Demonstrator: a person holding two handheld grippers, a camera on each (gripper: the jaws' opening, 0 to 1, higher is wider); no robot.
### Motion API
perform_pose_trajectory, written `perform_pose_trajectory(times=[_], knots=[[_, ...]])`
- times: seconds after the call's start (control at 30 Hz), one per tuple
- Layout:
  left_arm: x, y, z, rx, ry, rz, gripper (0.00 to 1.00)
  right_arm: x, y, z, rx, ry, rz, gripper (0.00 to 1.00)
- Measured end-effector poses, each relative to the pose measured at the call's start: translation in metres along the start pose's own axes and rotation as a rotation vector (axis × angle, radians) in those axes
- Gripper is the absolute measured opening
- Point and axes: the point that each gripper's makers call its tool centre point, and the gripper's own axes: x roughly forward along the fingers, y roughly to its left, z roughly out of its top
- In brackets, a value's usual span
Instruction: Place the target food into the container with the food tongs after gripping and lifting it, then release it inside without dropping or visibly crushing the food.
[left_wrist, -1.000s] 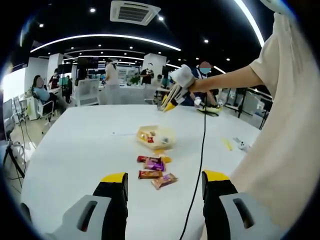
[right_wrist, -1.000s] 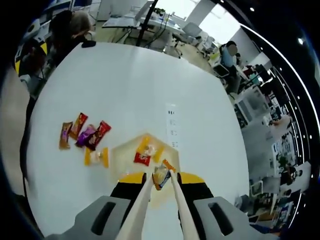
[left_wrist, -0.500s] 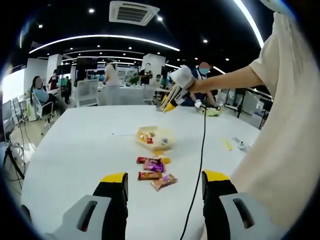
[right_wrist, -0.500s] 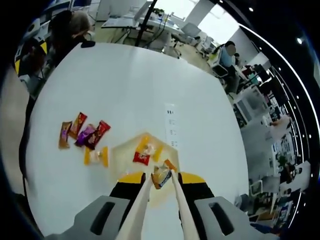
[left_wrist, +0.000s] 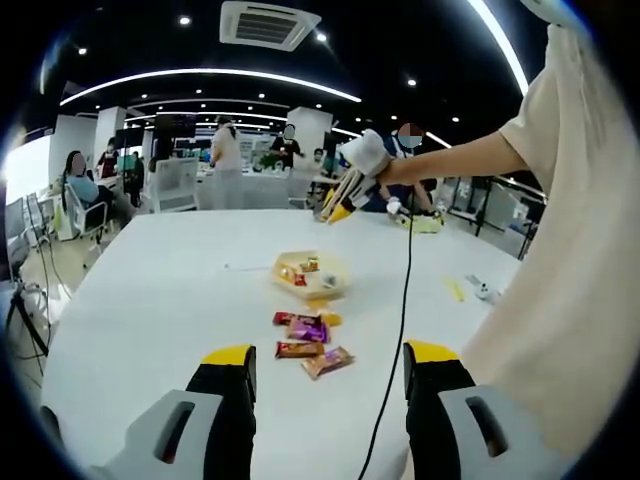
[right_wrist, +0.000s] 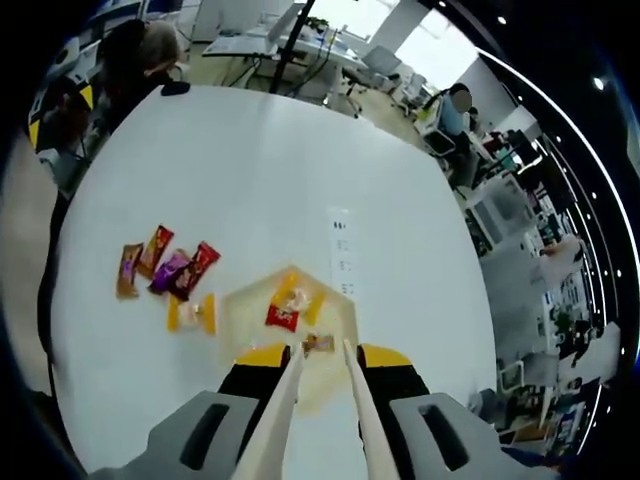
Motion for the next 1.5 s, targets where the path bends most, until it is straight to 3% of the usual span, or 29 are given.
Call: perform_pose_trajectory(times=[0.7,0.83,1.5], knots=[[0.000,-0.005,0.000,0.008,0.000,-0.011,0.59,0.000,0.033,0.001,0.070,-0.041,0.048,0.28],[0.000,-0.006,0.000,0.009,0.000,-0.011,0.59,0.003,0.052,0.000,0.077,-0.045,0.079,0.28],[-0.003,-0.008,0.000,0.013,-0.004,-0.009,0.59,0.014,0.099,0.011,0.080,-0.053,0.147,0.28]])
